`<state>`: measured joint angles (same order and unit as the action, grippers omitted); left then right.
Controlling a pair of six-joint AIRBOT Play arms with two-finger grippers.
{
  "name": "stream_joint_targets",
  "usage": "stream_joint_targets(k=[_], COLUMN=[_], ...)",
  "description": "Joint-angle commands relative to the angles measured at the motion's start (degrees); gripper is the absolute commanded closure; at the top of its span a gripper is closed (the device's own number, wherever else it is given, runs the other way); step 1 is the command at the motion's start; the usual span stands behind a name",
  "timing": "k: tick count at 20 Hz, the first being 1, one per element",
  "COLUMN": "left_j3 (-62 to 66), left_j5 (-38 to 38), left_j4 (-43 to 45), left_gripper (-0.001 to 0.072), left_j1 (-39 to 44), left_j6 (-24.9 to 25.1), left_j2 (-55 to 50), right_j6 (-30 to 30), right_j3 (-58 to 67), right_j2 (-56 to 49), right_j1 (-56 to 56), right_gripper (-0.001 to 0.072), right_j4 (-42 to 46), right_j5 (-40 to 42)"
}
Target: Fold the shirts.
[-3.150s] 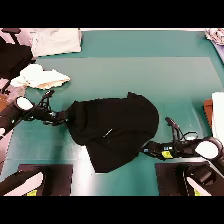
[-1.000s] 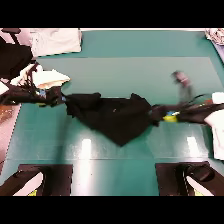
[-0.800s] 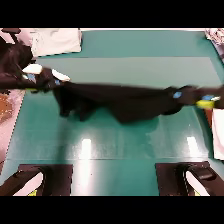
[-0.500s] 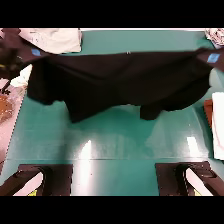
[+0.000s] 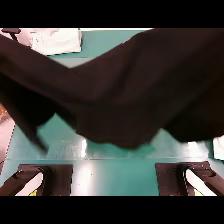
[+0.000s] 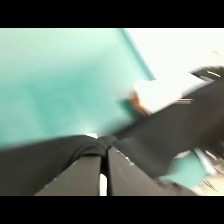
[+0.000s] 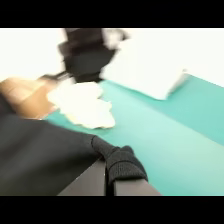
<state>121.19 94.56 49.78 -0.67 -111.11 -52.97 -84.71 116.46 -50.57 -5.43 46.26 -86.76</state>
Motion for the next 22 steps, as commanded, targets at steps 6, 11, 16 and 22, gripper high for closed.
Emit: stream_joint_targets(k=[6, 11, 16, 22], left_j3=[-39.43, -42.66, -41.64, -22.45], left_j5=[-19.91, -34.25, -48.28, -40.04], left_j4=[-3.52, -4.87, -5.18, 0.81], left_gripper=[0.0678, 0.0677, 0.0638, 0.0050], left_j1=[1.40, 10.51, 10.95, 6.58], left_j6=[15.41, 23.28, 21.07, 21.75], left_j2=[-15.58, -35.28, -40.30, -40.28], right_j6=[-3.98, 5.46, 8.85, 9.07], right_j3=[-53.18, -53.05, -37.44, -19.87], right_j2=[-2.10, -21.94, -38.66, -41.99], right_j1=[-7.52, -0.26, 0.37, -7.69], right_gripper=[0.0690, 0.0688, 0.0129, 0.0061], right_j4=[2.23, 1.42, 1.73, 2.49], right_j5=[18.10, 26.69, 31.39, 25.64])
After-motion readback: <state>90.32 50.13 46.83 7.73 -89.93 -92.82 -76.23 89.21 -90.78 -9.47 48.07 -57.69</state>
